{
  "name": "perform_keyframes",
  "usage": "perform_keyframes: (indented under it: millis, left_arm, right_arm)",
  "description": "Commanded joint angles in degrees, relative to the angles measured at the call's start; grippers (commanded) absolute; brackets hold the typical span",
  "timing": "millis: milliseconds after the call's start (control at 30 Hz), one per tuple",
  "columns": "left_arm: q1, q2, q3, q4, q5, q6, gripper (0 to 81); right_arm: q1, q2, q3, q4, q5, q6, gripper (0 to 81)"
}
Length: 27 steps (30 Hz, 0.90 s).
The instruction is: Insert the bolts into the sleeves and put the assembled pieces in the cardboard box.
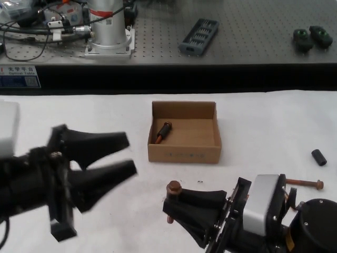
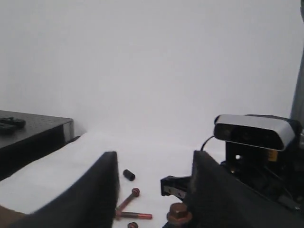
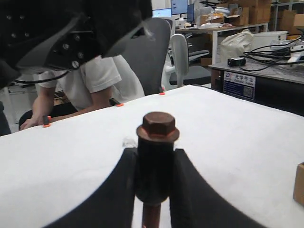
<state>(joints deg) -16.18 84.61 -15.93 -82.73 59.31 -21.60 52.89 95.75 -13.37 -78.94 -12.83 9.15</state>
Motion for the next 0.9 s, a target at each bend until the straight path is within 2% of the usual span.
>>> perform_keyframes:
  millis: [0, 67, 100, 133, 300, 533, 867]
  left_arm:
    - [3.9, 0.0, -0.1, -1.4, -0.6, -2.4, 18.1]
    - [5.2, 0.0, 0.0, -0.2, 0.2, -3.5, 5.5]
    - [5.8, 0.0, 0.0, 0.8, 1.6, -3.8, 1.1]
    - [6.4, 0.0, 0.0, 1.6, 3.1, -3.8, 0.3]
    - [9.8, 0.0, 0.0, 3.6, 8.3, -4.2, 0.6]
    - [15.4, -0.2, 0.0, 3.2, 10.6, -4.4, 0.6]
    - [20.9, -0.2, 0.0, 3.0, 13.9, -7.2, 0.6]
  right_arm:
    - [-0.4, -1.2, 0.1, -1.2, 1.0, 1.4, 6.6]
    - [-0.4, -3.0, 0.3, -0.8, 2.0, 3.3, 6.6]
    - [-0.4, -4.5, 0.4, 0.3, 2.3, 4.4, 6.6]
    - [-0.4, -6.4, 0.3, 2.0, 3.1, 5.2, 6.6]
    - [-0.4, -18.9, -0.9, 22.2, 9.1, 5.2, 6.6]
    - [-3.3, -33.2, -13.0, 60.7, 10.8, 7.9, 6.6]
    - [-11.2, -32.8, -31.0, 82.5, 10.7, 6.8, 6.6]
